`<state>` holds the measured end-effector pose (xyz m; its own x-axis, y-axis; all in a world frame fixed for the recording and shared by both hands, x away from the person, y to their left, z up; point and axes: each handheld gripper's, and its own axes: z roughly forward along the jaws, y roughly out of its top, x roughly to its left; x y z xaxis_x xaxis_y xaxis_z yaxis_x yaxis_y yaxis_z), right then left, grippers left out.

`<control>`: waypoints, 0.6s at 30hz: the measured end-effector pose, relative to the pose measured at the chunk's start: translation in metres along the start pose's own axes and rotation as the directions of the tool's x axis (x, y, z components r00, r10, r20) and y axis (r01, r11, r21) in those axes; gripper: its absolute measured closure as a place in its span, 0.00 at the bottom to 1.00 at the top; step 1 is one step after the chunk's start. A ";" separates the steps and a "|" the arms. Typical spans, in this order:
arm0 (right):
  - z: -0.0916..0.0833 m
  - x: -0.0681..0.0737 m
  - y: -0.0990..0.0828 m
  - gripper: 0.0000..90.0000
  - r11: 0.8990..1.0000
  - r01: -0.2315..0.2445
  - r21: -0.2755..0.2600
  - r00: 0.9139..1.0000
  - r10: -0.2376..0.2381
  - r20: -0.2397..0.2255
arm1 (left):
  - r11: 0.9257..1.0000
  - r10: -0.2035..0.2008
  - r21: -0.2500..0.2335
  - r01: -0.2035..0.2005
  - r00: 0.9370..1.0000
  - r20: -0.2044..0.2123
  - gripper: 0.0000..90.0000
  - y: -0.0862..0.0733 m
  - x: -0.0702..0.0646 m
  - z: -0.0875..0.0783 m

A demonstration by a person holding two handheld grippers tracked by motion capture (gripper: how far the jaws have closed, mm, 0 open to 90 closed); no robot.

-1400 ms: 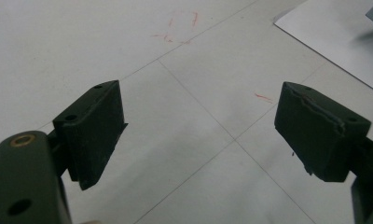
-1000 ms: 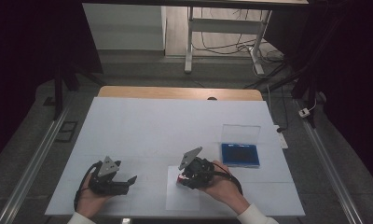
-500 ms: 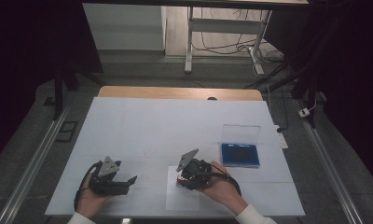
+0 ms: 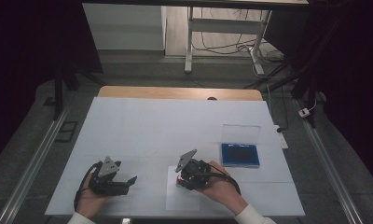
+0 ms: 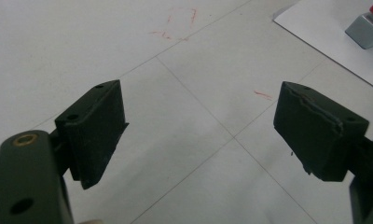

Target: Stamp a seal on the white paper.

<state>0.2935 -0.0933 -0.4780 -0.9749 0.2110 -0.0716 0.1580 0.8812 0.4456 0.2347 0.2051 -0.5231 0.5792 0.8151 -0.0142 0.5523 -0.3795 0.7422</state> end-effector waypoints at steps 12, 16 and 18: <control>0.006 0.000 0.006 0.78 0.997 -0.010 0.072 1.000 0.010 -0.002 | 1.000 0.003 0.001 -0.003 1.000 0.002 0.19 0.000 -0.001 0.000; 0.006 -0.004 0.006 0.78 0.996 -0.004 0.084 1.000 0.005 -0.015 | 1.000 0.005 0.001 -0.005 1.000 0.004 0.19 0.000 -0.001 -0.001; 0.007 -0.002 0.008 0.78 0.996 -0.024 0.086 1.000 0.026 -0.017 | 1.000 0.005 0.001 -0.005 1.000 0.003 0.19 0.000 -0.001 -0.001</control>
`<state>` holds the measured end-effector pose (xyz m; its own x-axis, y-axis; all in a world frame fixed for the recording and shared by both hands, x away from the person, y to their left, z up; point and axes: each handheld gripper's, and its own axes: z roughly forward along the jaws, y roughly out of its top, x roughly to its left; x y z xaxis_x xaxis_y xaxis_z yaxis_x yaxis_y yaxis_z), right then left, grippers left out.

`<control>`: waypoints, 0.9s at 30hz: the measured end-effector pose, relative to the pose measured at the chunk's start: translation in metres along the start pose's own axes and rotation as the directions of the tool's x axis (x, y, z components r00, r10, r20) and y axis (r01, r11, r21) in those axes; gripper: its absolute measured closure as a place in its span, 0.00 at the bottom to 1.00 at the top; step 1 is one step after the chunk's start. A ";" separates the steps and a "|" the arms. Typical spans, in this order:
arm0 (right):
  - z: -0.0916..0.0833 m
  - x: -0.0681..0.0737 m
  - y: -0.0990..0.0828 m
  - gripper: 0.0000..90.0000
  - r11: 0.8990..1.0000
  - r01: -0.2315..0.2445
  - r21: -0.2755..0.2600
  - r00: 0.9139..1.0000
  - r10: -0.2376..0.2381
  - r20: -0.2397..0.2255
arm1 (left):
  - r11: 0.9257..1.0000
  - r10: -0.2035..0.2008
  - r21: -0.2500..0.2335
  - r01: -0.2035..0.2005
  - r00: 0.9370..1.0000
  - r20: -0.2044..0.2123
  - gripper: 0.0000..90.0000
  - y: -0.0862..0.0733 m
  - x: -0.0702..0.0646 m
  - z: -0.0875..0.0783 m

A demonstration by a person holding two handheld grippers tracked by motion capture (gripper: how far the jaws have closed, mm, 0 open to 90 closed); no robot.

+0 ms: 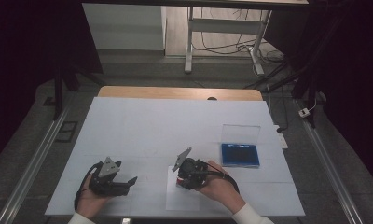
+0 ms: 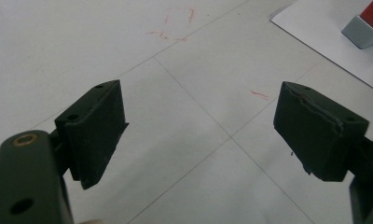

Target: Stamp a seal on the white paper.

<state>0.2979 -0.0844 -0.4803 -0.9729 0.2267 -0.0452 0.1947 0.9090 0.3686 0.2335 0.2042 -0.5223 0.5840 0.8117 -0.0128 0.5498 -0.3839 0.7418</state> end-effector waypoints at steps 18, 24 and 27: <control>0.001 0.003 0.000 0.78 1.000 -0.003 0.010 1.000 0.002 0.013 | 1.000 -0.005 0.001 0.005 1.000 -0.007 0.19 0.000 0.000 0.000; 0.001 0.003 0.000 0.78 1.000 0.004 0.006 1.000 -0.005 0.015 | 1.000 -0.004 0.003 0.004 1.000 -0.005 0.19 0.000 0.000 0.000; 0.002 0.003 0.000 0.78 1.000 0.007 0.005 1.000 -0.007 0.018 | 1.000 -0.004 0.004 0.004 1.000 -0.006 0.19 0.000 0.000 0.000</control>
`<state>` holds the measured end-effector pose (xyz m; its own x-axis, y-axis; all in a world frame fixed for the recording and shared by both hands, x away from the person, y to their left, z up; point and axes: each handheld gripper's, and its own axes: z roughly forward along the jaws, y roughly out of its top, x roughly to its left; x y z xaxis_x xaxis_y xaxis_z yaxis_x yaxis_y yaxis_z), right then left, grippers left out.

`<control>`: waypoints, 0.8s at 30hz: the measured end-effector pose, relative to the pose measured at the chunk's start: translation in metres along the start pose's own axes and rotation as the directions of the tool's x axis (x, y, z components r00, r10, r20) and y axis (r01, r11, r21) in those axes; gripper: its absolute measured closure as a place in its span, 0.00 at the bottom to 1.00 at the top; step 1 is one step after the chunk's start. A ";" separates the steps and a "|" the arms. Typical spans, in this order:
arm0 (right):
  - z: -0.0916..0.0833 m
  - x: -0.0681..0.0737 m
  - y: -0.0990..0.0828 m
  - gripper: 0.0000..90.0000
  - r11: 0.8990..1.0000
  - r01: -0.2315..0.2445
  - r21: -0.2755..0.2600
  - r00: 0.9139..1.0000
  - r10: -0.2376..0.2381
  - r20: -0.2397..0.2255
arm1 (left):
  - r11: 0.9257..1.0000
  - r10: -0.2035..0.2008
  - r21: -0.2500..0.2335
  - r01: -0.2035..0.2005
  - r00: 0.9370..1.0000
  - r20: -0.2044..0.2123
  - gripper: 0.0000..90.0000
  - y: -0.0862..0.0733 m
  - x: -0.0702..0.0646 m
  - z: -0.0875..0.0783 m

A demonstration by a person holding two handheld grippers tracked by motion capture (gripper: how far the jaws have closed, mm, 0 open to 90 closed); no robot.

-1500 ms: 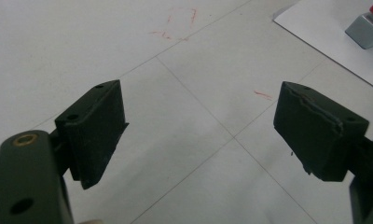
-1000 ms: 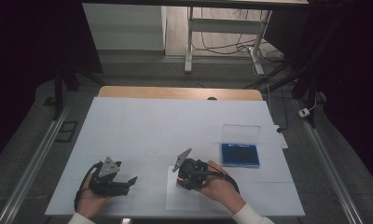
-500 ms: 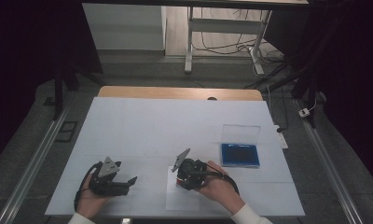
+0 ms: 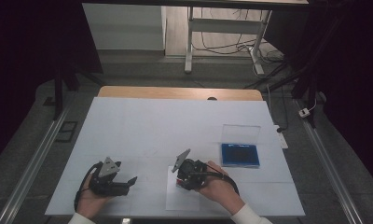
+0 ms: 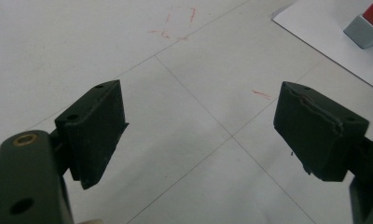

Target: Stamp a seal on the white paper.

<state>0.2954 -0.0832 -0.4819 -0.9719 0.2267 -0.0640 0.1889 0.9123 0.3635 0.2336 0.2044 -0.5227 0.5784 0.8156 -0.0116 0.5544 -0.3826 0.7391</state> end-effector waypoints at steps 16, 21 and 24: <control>-0.005 0.001 -0.001 0.77 0.999 0.006 -0.034 1.000 -0.006 0.015 | 1.000 -0.011 -0.007 0.011 1.000 -0.002 0.18 0.000 0.002 -0.001; -0.006 -0.002 -0.003 0.77 0.998 -0.005 -0.056 1.000 0.005 0.000 | 1.000 -0.011 -0.010 0.011 1.000 -0.005 0.18 0.000 0.002 -0.002; -0.014 -0.005 -0.006 0.77 0.995 -0.027 -0.098 1.000 0.028 0.010 | 1.000 -0.011 -0.009 0.011 1.000 -0.007 0.18 -0.001 0.002 -0.003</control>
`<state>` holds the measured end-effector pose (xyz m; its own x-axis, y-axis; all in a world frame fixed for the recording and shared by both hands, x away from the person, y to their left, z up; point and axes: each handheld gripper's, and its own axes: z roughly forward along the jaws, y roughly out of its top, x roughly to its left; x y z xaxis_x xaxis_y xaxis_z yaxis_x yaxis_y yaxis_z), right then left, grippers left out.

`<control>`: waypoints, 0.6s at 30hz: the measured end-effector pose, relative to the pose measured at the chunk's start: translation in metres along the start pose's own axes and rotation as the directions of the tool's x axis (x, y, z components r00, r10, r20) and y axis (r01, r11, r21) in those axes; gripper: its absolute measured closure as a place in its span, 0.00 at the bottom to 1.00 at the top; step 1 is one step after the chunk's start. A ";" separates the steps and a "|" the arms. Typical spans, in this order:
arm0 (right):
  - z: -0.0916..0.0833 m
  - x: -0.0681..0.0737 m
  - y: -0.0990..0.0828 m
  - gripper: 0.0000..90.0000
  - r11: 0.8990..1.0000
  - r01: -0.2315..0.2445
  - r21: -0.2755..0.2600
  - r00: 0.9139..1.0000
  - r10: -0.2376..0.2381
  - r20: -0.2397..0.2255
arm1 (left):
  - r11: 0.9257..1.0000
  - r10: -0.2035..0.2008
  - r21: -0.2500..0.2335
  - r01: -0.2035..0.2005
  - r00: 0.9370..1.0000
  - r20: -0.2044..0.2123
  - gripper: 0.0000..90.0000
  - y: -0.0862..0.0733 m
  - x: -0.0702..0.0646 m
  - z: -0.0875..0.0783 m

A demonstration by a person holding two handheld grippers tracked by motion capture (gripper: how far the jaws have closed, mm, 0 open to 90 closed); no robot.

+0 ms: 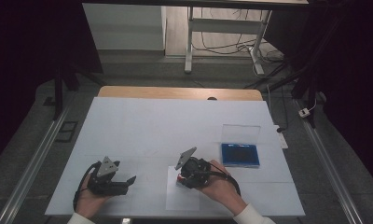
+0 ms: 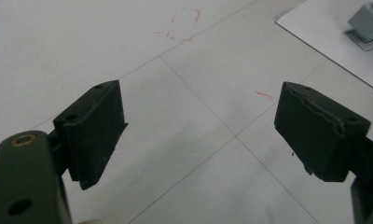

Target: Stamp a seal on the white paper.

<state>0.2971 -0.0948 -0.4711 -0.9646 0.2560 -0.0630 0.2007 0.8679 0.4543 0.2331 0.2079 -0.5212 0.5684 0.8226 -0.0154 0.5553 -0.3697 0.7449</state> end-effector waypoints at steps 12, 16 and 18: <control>-0.029 -0.013 -0.011 0.77 0.993 -0.064 -0.102 0.998 0.065 0.003 | 1.000 0.003 0.001 -0.003 1.000 0.002 0.18 0.000 0.000 0.001; -0.033 -0.018 -0.014 0.77 0.990 -0.077 -0.116 0.997 0.078 0.007 | 1.000 0.003 0.001 -0.003 1.000 0.002 0.18 0.000 0.000 0.001; -0.035 -0.020 -0.016 0.77 0.989 -0.084 -0.122 0.996 0.086 0.012 | 1.000 0.004 0.000 -0.004 1.000 0.003 0.18 0.000 -0.001 0.001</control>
<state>0.3072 -0.1287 -0.4456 -0.9417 0.3347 -0.0341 0.2586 0.7851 0.5628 0.2333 0.2068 -0.5214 0.5727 0.8197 -0.0143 0.5527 -0.3731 0.7452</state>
